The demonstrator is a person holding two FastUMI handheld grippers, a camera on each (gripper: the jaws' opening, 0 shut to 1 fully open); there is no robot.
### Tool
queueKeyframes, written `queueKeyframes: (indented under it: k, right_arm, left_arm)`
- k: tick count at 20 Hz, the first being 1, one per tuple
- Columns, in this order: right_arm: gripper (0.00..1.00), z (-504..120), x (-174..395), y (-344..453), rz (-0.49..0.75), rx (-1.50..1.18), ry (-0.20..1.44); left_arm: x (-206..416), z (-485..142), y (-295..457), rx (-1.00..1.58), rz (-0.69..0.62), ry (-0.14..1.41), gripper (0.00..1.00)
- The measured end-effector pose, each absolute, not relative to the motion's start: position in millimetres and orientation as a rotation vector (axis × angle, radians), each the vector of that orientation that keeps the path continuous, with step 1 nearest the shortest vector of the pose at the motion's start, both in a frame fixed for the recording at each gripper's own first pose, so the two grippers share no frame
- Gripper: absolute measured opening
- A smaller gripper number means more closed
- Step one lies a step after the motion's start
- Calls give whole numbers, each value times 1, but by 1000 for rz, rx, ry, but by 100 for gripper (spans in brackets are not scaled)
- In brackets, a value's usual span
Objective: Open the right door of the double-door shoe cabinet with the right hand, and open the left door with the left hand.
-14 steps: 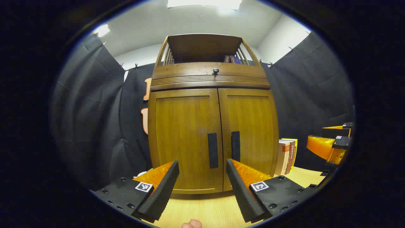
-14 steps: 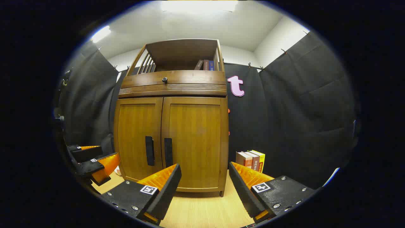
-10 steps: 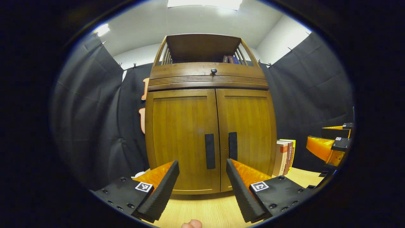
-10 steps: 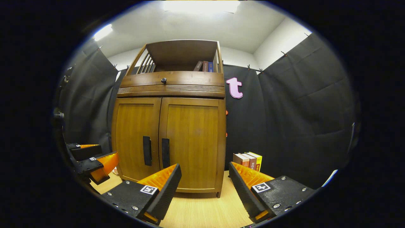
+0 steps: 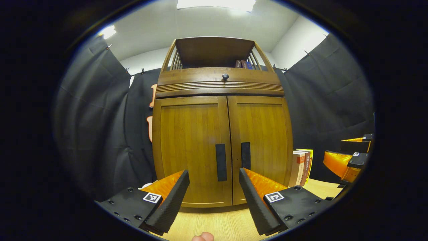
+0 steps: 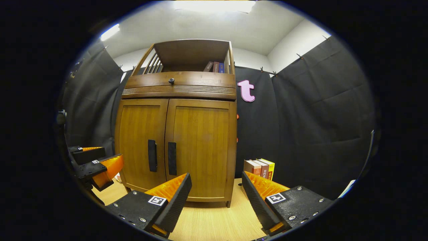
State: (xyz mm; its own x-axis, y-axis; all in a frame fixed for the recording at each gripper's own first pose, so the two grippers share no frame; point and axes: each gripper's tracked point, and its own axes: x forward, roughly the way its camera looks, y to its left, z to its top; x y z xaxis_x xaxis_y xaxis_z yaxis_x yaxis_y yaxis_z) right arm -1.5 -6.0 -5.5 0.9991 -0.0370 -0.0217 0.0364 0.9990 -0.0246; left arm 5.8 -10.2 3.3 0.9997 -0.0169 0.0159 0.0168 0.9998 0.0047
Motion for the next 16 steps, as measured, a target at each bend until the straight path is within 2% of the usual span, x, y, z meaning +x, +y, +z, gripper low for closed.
queueKeyframes:
  k: [1, 4, 5, 6, 16]
  right_arm:
    - [93, -6, -1, -7, -38, -22, 24]
    - [93, -4, -1, -7, -44, -21, 24]
    - [98, -3, -1, -7, -44, -22, 24]
    - [93, -2, -2, -7, -46, -22, 23]
    - [93, -1, -1, -3, -38, -22, 37]
  left_arm:
    - [7, 4, -10, 1, -19, -14, 94]
    - [9, 0, -11, -4, -20, -3, 94]
    - [9, -1, -10, -7, -20, -1, 94]
    - [10, -2, -8, -10, -20, 1, 96]
    - [10, -1, -4, -15, -3, 1, 94]
